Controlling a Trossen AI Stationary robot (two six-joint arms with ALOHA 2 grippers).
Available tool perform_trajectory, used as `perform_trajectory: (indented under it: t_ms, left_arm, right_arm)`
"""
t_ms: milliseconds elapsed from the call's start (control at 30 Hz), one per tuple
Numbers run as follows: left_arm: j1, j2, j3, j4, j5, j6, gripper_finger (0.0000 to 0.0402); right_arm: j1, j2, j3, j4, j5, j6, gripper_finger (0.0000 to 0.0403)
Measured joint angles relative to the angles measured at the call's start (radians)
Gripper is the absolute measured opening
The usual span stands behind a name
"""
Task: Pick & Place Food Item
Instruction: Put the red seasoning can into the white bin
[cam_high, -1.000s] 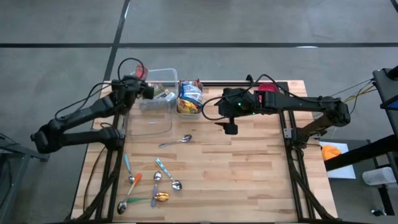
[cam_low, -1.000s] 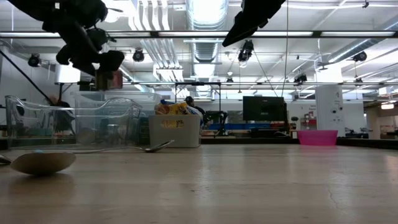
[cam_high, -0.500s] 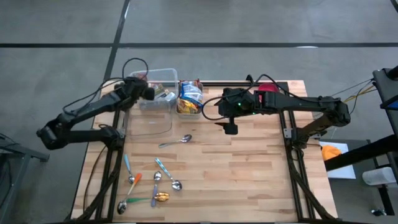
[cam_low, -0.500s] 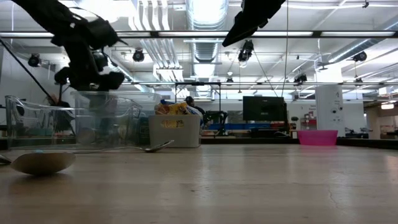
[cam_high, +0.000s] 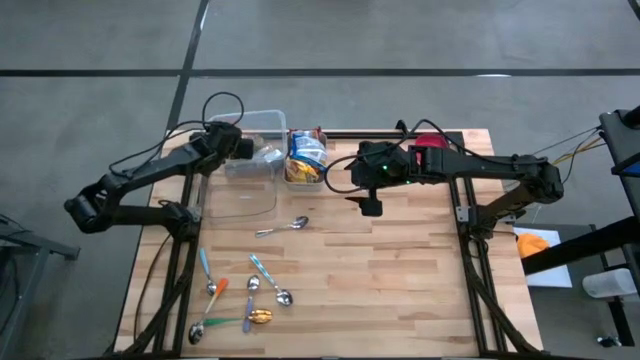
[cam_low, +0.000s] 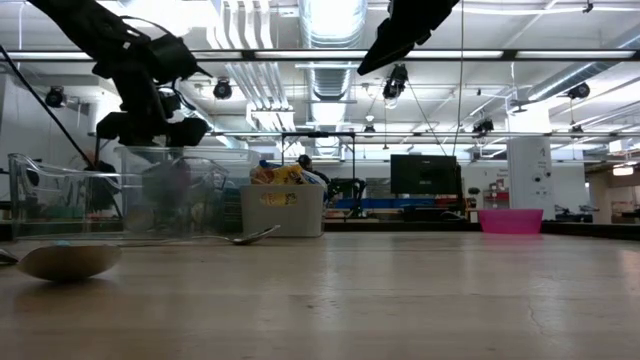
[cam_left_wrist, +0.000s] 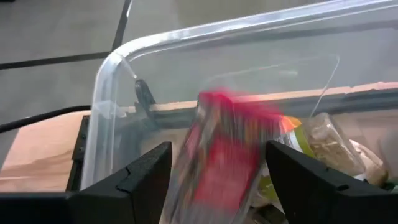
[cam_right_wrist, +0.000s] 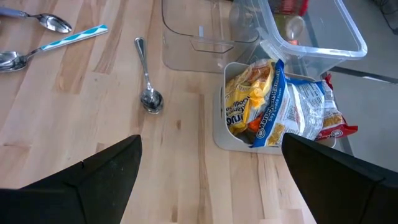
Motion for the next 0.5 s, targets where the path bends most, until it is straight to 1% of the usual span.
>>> perform_trajectory:
  t_ms: [233,500]
  left_arm:
    - [0.0,0.0,0.0,-0.002,0.077,-0.004,0.0262]
    - [0.0,0.0,0.0,-0.008,0.08,-0.003,0.0263]
  right_arm:
    - [0.0,0.0,0.0,0.0,0.0,0.0,0.0384]
    - [0.0,0.0,0.0,0.0,0.0,0.0,0.0384]
